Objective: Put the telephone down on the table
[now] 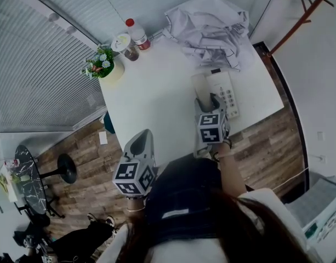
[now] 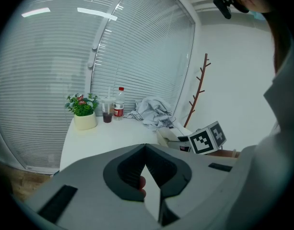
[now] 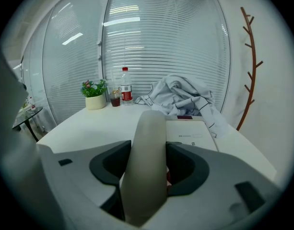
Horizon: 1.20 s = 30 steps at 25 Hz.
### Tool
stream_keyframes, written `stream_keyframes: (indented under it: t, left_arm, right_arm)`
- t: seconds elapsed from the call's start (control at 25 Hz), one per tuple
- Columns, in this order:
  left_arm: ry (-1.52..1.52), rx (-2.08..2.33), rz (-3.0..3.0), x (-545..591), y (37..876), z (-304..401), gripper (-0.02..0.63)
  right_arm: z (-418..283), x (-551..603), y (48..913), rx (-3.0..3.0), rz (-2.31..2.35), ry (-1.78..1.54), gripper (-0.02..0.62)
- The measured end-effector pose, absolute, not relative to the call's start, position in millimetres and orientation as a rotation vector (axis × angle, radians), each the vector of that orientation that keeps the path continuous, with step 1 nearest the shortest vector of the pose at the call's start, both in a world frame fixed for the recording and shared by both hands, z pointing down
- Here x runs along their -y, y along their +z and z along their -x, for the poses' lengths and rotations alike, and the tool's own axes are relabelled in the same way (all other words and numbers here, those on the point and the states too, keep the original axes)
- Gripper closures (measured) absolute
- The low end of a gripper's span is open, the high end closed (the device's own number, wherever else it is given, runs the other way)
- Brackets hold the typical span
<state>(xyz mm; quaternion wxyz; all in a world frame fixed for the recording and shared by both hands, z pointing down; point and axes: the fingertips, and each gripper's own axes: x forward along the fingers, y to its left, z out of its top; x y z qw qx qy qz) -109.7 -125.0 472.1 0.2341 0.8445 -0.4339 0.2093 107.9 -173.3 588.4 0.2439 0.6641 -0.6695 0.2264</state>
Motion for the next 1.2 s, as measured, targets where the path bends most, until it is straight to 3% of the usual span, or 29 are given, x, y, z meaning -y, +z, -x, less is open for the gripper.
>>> stream_keyframes:
  t: [1.2]
  left_arm:
    - [0.518, 1.264, -2.321, 118, 461, 116, 0.606]
  right_arm:
    - [-112, 175, 581, 1.847, -1.885, 0.666, 0.377]
